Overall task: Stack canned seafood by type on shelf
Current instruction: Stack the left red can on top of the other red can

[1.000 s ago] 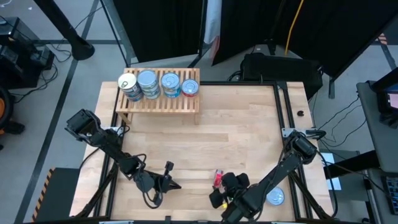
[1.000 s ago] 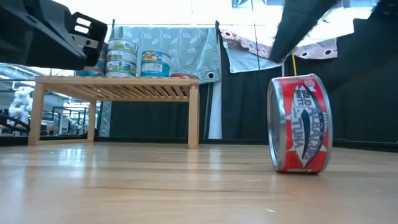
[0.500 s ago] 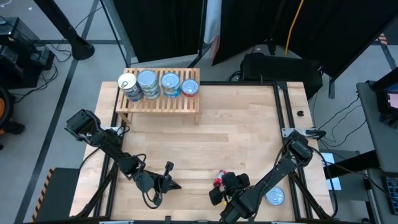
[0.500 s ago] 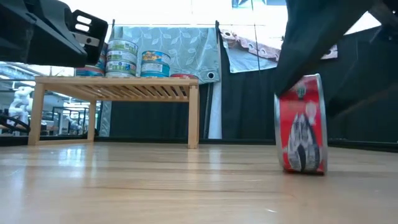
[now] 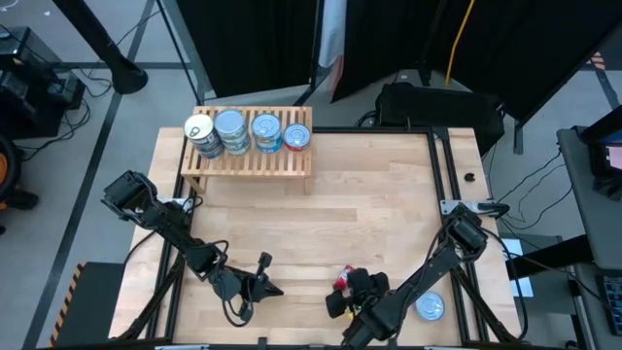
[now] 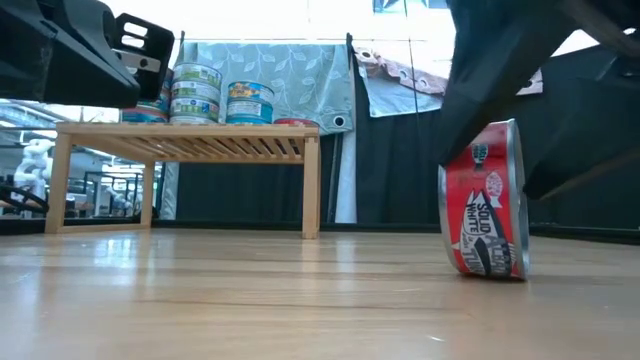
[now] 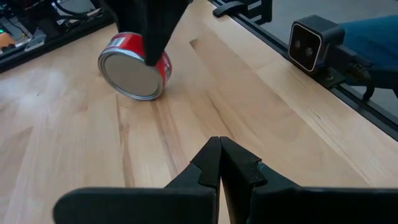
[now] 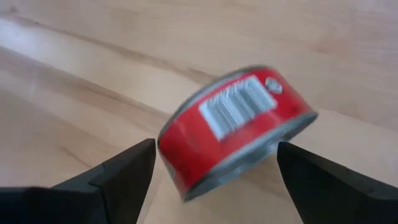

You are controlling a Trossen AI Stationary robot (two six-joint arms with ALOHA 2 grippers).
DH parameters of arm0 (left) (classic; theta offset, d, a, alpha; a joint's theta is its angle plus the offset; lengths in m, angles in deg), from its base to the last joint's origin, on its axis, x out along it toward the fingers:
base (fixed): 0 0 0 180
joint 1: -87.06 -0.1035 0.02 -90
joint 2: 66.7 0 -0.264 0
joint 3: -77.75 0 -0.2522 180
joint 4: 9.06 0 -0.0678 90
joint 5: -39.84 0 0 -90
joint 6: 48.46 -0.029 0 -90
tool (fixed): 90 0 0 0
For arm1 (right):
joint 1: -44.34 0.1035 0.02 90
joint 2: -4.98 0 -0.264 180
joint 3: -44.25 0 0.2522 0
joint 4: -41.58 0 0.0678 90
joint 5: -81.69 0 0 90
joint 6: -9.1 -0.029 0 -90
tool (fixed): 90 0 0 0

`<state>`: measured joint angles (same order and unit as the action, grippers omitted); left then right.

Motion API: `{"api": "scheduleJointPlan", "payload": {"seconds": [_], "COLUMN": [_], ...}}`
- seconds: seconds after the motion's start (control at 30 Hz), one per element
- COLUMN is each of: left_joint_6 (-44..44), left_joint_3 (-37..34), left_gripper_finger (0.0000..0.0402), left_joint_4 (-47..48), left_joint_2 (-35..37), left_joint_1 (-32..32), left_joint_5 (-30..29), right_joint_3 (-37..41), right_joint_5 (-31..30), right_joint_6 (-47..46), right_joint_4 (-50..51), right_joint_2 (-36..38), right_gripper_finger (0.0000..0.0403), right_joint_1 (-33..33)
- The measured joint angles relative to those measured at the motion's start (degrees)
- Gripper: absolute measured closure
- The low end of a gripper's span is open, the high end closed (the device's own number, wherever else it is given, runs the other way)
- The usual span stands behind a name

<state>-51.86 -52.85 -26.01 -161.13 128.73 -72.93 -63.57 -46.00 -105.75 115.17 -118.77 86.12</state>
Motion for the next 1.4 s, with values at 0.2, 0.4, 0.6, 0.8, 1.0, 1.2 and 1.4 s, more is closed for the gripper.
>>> {"api": "scheduleJointPlan", "payload": {"seconds": [0.2,0.4,0.6,0.8,1.0,1.2,1.4], "left_joint_6": [-0.04,-0.04,-0.04,-0.04,-0.01,0.07,0.11], "left_joint_3": [0.00,0.00,0.00,0.00,0.00,0.00,0.00], "left_gripper_finger": [0.0391,0.0391,0.0391,0.0391,0.0391,0.0391,0.0391], "left_joint_4": [0.04,0.11,0.06,-0.22,-0.31,-0.31,-0.30], "left_joint_2": [0.00,0.00,0.00,0.00,0.00,0.00,0.00], "left_joint_1": [0.06,0.09,0.09,0.09,0.09,0.09,0.09], "left_joint_5": [0.02,0.00,0.00,0.00,0.00,-0.07,-0.21], "right_joint_3": [0.00,-0.02,-0.02,-0.02,-0.02,-0.02,-0.04], "right_joint_5": [1.11,6.34,6.60,3.82,3.08,6.89,9.52], "right_joint_6": [2.70,1.79,0.75,7.73,11.76,11.68,13.84], "right_joint_4": [1.88,7.30,11.21,12.09,11.97,11.68,11.44], "right_joint_2": [0.00,0.04,0.04,0.07,0.07,0.07,0.09], "right_gripper_finger": [0.0076,0.0076,0.0076,0.0078,0.0117,0.0193,0.0261], "right_joint_1": [-1.40,-1.16,-0.26,-0.96,-2.31,-2.35,-2.31]}}
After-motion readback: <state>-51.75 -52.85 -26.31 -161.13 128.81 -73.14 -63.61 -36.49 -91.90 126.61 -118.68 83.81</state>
